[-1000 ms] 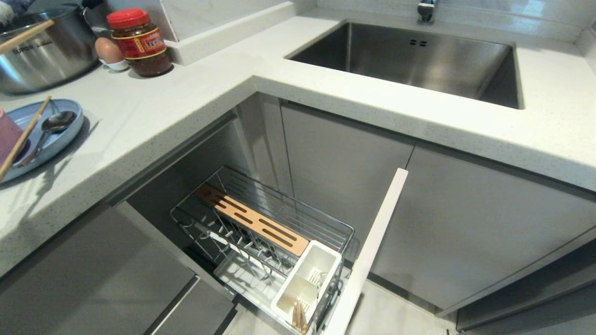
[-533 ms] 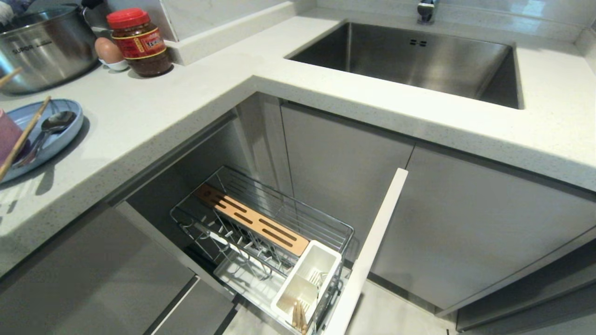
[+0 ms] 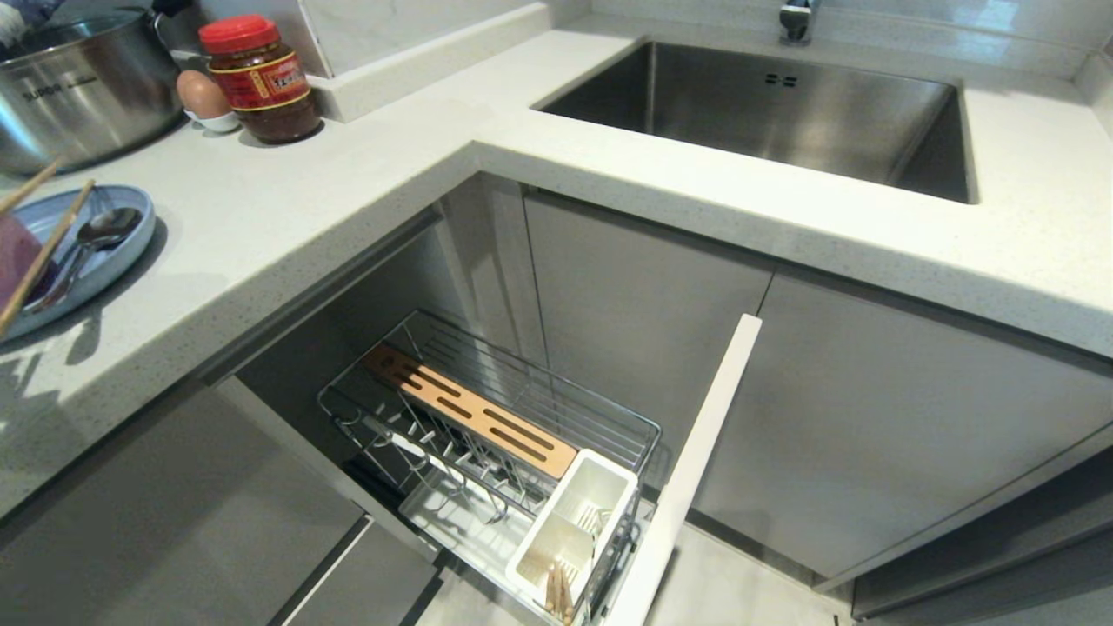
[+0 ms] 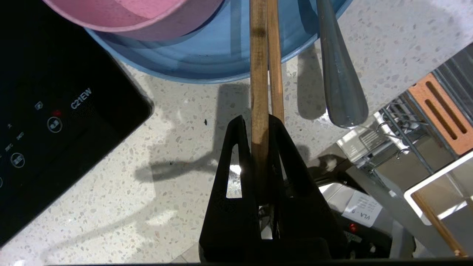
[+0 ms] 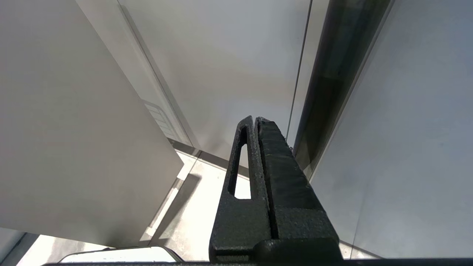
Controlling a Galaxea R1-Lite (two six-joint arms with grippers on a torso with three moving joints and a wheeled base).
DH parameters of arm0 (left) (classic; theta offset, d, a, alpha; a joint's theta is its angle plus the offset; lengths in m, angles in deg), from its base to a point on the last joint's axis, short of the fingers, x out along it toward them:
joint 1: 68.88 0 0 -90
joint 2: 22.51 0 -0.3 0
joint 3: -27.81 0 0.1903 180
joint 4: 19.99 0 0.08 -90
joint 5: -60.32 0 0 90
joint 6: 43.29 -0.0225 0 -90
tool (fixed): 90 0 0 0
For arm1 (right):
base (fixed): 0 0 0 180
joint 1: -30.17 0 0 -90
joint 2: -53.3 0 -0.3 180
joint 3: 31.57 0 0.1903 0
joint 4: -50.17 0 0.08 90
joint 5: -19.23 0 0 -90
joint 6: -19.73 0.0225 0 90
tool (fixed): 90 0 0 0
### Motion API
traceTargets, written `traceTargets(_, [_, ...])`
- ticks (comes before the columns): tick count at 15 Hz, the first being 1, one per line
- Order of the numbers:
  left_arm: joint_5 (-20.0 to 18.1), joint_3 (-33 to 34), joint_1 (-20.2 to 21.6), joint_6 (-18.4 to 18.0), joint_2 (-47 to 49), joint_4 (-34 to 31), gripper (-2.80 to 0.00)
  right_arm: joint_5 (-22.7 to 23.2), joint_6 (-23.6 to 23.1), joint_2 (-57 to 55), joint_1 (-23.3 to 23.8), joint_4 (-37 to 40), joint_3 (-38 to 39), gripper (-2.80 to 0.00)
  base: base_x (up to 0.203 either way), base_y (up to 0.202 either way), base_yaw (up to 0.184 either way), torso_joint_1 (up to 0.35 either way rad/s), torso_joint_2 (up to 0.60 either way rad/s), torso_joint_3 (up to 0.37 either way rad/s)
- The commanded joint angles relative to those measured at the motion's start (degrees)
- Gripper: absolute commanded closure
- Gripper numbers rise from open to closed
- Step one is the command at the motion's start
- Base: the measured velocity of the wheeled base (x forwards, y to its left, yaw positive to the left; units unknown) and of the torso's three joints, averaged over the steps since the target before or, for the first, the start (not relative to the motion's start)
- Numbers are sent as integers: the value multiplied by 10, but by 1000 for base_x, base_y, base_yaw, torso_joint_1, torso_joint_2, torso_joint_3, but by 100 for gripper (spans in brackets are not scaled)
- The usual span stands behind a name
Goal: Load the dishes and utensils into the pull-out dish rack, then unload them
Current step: Take the chopsticks out of the cupboard
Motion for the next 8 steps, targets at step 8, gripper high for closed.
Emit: traceTargets(8, [1,17,1,-11,16,-1,0,0,0,2,0,0,0,0,0,0,0,0,0,0])
